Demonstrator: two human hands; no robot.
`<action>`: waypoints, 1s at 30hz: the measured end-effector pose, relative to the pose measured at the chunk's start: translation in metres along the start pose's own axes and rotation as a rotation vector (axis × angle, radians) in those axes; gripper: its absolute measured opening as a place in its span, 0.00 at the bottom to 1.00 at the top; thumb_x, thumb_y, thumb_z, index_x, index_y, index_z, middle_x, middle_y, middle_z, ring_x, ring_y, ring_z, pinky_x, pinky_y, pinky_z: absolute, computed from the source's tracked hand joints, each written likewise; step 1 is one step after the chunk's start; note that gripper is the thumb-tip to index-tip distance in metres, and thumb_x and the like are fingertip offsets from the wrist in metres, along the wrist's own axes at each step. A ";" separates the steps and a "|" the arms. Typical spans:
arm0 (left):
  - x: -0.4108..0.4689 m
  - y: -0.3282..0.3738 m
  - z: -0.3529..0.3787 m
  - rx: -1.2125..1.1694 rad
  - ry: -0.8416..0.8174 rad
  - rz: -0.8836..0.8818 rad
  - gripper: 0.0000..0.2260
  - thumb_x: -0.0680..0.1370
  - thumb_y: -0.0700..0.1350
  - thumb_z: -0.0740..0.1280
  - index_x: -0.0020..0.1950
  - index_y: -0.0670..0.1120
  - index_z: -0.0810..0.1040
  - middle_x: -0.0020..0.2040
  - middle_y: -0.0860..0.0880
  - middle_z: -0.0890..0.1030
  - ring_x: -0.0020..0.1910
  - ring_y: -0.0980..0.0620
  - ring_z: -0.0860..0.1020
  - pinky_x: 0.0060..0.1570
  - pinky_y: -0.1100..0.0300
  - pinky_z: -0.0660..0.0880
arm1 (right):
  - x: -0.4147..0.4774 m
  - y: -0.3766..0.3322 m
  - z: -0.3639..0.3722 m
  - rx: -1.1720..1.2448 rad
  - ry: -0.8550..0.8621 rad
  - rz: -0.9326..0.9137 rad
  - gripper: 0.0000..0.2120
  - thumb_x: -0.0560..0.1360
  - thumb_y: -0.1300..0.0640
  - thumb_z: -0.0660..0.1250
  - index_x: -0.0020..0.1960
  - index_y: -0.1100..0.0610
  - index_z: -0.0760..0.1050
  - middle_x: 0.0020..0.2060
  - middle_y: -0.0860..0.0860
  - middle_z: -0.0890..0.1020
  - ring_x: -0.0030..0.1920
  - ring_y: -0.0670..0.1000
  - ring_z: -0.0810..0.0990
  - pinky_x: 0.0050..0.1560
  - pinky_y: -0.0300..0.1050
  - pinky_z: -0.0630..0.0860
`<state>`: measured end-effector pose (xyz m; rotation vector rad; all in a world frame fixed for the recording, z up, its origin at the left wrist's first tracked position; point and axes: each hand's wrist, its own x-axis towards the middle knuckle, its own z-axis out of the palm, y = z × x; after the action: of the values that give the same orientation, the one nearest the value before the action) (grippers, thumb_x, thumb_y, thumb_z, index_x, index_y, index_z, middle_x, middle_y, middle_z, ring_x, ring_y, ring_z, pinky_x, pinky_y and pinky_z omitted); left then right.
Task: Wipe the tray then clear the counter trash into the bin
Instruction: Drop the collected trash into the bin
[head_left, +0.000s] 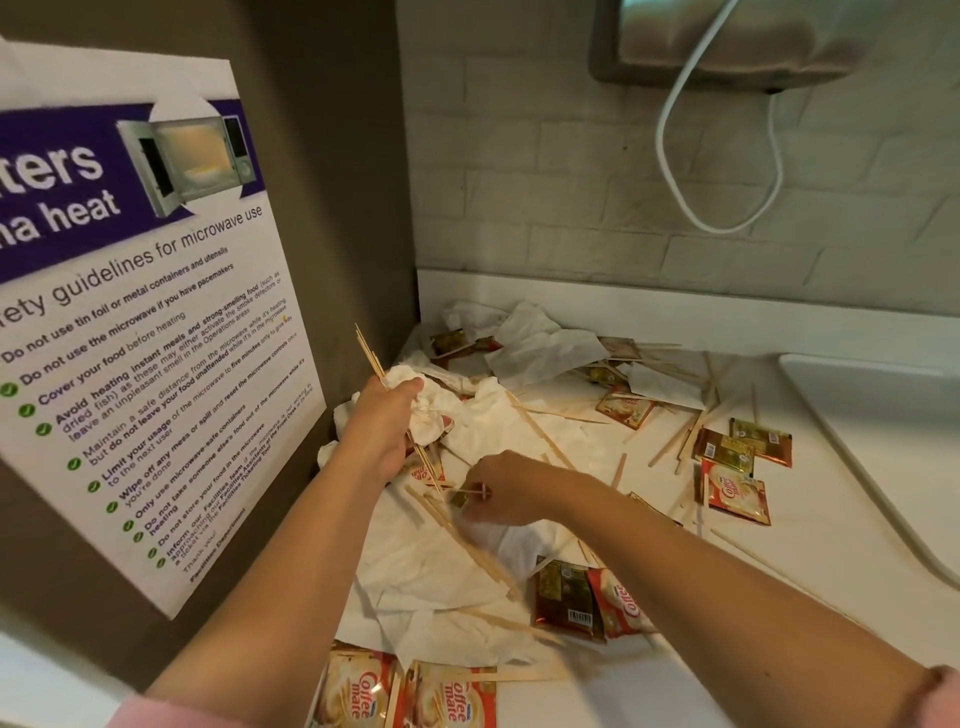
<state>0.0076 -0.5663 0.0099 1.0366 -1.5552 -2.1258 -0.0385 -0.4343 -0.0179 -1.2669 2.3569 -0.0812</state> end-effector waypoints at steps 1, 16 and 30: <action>0.001 0.000 -0.001 0.008 -0.002 0.001 0.21 0.80 0.43 0.63 0.72 0.47 0.63 0.63 0.47 0.74 0.46 0.49 0.80 0.51 0.50 0.79 | 0.002 -0.004 0.005 0.036 -0.003 0.009 0.15 0.77 0.49 0.63 0.51 0.62 0.75 0.45 0.55 0.77 0.44 0.53 0.73 0.37 0.41 0.68; -0.012 0.001 0.005 -0.065 -0.057 0.041 0.20 0.80 0.41 0.61 0.72 0.45 0.62 0.67 0.43 0.72 0.29 0.53 0.82 0.48 0.50 0.78 | -0.004 0.000 0.008 0.386 -0.003 0.224 0.14 0.79 0.61 0.56 0.61 0.64 0.72 0.49 0.58 0.77 0.43 0.50 0.71 0.34 0.36 0.65; -0.053 -0.025 0.064 0.059 -0.311 0.038 0.12 0.80 0.39 0.59 0.64 0.41 0.72 0.56 0.39 0.80 0.53 0.41 0.79 0.56 0.43 0.75 | -0.068 0.028 -0.017 1.206 0.484 0.195 0.27 0.77 0.38 0.56 0.71 0.51 0.64 0.55 0.47 0.71 0.40 0.43 0.68 0.41 0.39 0.66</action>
<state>0.0033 -0.4794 0.0163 0.7107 -1.7686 -2.3126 -0.0360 -0.3663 0.0151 -0.4114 2.0560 -1.5960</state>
